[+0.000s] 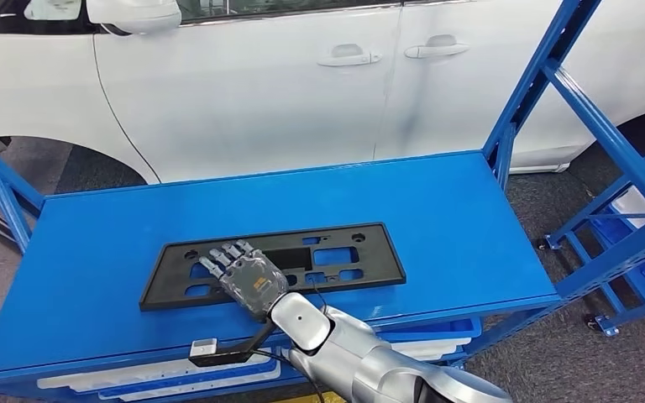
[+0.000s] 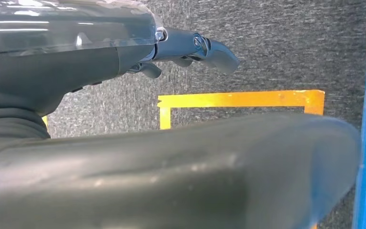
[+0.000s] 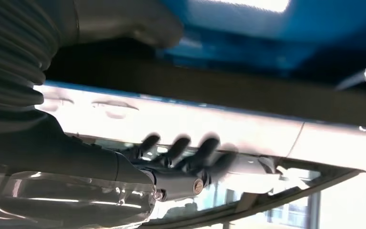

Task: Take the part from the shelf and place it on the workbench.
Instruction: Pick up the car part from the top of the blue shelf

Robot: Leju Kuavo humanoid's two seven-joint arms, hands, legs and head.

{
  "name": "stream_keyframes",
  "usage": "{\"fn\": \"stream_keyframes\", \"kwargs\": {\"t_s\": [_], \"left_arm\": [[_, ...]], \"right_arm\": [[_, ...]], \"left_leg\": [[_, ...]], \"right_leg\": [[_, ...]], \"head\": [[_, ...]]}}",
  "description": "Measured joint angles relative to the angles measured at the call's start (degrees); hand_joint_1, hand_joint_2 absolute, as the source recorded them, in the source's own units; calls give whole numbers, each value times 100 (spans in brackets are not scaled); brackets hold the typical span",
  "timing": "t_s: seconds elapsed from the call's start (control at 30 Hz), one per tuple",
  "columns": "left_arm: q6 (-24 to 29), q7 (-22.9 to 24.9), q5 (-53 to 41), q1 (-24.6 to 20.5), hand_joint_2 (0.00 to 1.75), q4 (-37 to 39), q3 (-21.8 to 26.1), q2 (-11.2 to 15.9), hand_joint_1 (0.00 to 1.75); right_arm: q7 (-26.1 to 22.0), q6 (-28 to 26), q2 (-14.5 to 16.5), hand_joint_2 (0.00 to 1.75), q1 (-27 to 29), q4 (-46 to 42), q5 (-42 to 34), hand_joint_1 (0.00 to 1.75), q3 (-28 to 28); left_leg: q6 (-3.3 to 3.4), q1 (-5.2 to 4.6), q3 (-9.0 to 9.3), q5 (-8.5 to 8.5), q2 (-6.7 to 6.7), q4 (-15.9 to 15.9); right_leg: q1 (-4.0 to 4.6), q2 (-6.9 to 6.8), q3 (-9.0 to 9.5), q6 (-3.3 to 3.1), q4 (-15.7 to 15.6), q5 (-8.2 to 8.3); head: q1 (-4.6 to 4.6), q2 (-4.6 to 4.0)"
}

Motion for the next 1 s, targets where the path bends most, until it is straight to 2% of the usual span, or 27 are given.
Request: {"fn": "stream_keyframes", "kwargs": {"t_s": [0.07,0.13,0.17,0.23,0.27,0.3,0.33,0.37,0.4,0.47,0.5,0.6,0.67,0.7,0.77,0.8,0.83,0.87,0.93,0.97,1.0], "left_arm": [[23,-2,1,-11,0,0,1,-1,0],[46,-12,3,-14,0,-1,-1,-2,0],[54,-18,5,-15,0,-1,-1,-1,0],[57,-24,14,-16,0,0,-2,6,0],[58,-27,18,-14,0,0,-2,12,0],[58,-34,20,-8,0,0,-2,16,0],[58,-47,20,-2,0,0,-2,19,0],[57,-64,20,3,0,0,-2,23,0],[55,-83,20,5,0,0,-2,28,0],[46,-114,20,-2,0,0,-2,40,0],[39,-125,20,-7,0,0,-2,43,0],[-24,-157,35,-12,0,0,-1,48,0],[-79,-189,50,-7,0,0,1,47,0],[-107,-209,55,-7,44,0,2,46,0],[-171,-288,58,-10,131,0,5,50,0],[-205,-354,51,-7,175,0,6,53,0],[-233,-446,36,-4,175,0,6,56,0],[-254,-541,9,-2,175,0,5,57,0],[-267,-679,-59,-5,175,0,3,55,0],[-264,-699,-84,-7,175,0,2,52,0],[-262,-694,-98,-7,175,0,0,50,0]], "right_arm": [[41,-11,2,175,-15,3,61,175,124],[72,-13,5,175,-41,9,117,175,202],[83,-18,7,175,-59,10,135,175,229],[98,-35,8,175,-88,15,156,175,279],[111,-45,8,175,-95,19,162,175,304],[128,-53,8,175,-97,24,170,175,324],[152,-60,8,175,-98,32,182,175,336],[183,-68,8,175,-102,43,199,175,343],[216,-79,8,175,-113,59,217,175,345],[276,-119,8,175,-164,109,248,175,345],[300,-144,8,175,-191,139,257,175,345],[353,-201,7,175,-236,222,261,175,340],[366,-215,5,175,-275,263,257,175,327],[367,-220,3,175,-292,281,255,175,317],[368,-235,-7,175,-306,319,255,175,293],[367,-249,-12,175,-305,334,255,175,276],[362,-272,-16,175,-307,349,255,175,248],[348,-304,-19,175,-314,360,255,175,211],[306,-402,-21,175,-346,376,255,175,105],[283,-469,-21,175,-368,372,259,175,39],[265,-537,-23,175,-389,345,273,175,-40]], "left_leg": [[-71,2,5,-21,5,-9],[-134,15,-16,-120,13,98],[-162,20,-110,-245,14,315],[-210,34,-489,-583,15,1059],[-229,40,-697,-701,16,1429],[-239,45,-831,-715,16,1634],[-242,50,-857,-608,16,1613],[-238,55,-763,-396,17,1352],[-228,59,-582,-144,18,930],[-178,41,-251,148,15,202],[-142,27,-177,182,11,39],[-24,16,-163,188,7,-18],[49,37,-148,216,21,-57],[77,42,-145,224,28,-69],[104,34,-159,225,34,-66],[108,30,-164,223,33,-60],[110,26,-165,220,29,-51],[109,21,-163,214,23,-42],[93,2,-155,195,7,-20],[75,-12,-159,184,2,-7],[50,-24,-166,177,1,4]], "right_leg": [[6,16,14,-44,-41,-27],[-17,17,63,-103,-94,-30],[-35,11,94,-129,-120,-32],[-40,-1,121,-164,-132,-49],[-38,0,127,-171,-131,-57],[-36,5,137,-173,-130,-67],[-35,13,155,-169,-129,-79],[-36,21,182,-160,-128,-93],[-36,28,212,-145,-127,-110],[-16,37,247,-99,-122,-136],[-7,39,247,-73,-119,-140],[-11,42,238,21,-112,-146],[-21,33,137,76,135,-316],[-28,27,-1,94,436,-487],[-35,18,-393,116,1244,-849],[-36,14,-529,120,1512,-920],[-35,11,-566,115,1572,-878],[-34,8,-477,99,1377,-725],[-17,3,-83,36,566,-341],[-7,0,80,9,218,-215],[4,0,172,-11,8,-158]], "head": [[-1,0],[0,0],[-1,0],[-1,0],[-1,0],[-1,0],[-1,0],[-1,0],[-1,0],[-1,1],[-1,1],[-1,0],[0,0],[1,0],[1,0],[1,0],[1,0],[1,0],[1,0],[1,0],[1,0]]}}
